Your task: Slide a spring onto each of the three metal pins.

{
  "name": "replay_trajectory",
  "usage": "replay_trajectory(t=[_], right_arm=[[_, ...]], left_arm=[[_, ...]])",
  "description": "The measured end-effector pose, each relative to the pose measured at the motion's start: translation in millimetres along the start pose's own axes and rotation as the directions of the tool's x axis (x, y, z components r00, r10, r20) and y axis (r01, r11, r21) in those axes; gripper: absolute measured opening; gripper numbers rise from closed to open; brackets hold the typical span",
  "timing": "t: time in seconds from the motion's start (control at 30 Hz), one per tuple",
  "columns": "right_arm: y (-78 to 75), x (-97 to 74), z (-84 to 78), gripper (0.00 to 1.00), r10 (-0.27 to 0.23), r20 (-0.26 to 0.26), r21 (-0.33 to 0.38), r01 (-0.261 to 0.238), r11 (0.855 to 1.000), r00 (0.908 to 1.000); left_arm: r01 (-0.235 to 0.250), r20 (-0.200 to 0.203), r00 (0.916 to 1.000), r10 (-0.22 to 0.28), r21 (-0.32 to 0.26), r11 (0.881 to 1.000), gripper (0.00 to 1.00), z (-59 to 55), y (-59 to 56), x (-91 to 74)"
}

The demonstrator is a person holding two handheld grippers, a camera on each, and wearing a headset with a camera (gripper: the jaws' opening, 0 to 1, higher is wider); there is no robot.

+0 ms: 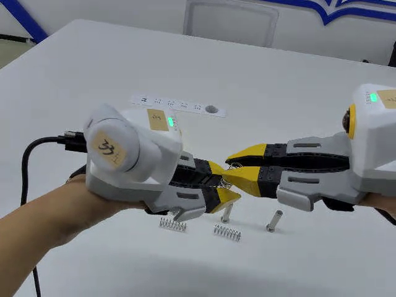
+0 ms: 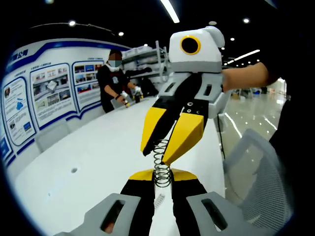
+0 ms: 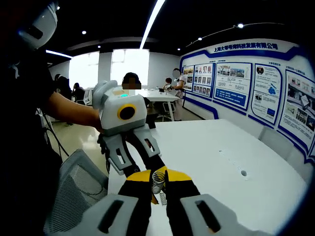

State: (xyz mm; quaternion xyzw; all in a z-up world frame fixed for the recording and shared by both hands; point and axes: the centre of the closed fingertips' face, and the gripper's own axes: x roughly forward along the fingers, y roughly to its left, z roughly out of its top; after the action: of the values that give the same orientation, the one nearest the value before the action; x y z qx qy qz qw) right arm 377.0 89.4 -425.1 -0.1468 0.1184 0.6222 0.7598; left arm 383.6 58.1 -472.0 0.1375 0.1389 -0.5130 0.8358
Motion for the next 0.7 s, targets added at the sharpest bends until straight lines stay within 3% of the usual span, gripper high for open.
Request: replay_trajectory(t=[0.17, 0.23, 0.47, 0.57, 0.7], right_arm=[[-21.7, -15.4, 5.8, 0.10, -0.072, 0.038, 0.040, 0.070, 0.997, 0.9967], [-28.5, -21.2, 6.5, 0.10, -0.091, 0.048, 0.055, 0.089, 0.995, 0.9947], [-58.5, -45.9, -9.0, 0.10, -0.190, 0.027, 0.071, 0.188, 0.980, 0.9814], [-68.3, -52.8, -20.4, 0.10, -0.229, 0.008, 0.086, 0.227, 0.970, 0.9735], [-80.0, -58.8, -37.1, 0.10, -0.275, -0.004, 0.156, 0.272, 0.950, 0.9615]], left_arm=[[-0.041, -0.006, 0.9992, 0.041, 0.035, 0.999, 0.27, -3.3, 5.3, -2.1], [-0.042, -0.003, 0.9991, 0.043, 0.021, 0.999, 0.30, -3.3, 6.4, -3.2], [-0.067, 0.001, 0.9977, 0.067, 0.020, 0.998, 0.46, -5.8, 12.1, -9.0], [-0.084, -0.009, 0.9965, 0.083, -0.018, 0.996, 0.50, -9.8, 16.3, -13.5], [-0.124, 0.031, 0.9913, 0.128, -0.106, 0.987, 0.55, -5.3, 25.8, -21.7]])
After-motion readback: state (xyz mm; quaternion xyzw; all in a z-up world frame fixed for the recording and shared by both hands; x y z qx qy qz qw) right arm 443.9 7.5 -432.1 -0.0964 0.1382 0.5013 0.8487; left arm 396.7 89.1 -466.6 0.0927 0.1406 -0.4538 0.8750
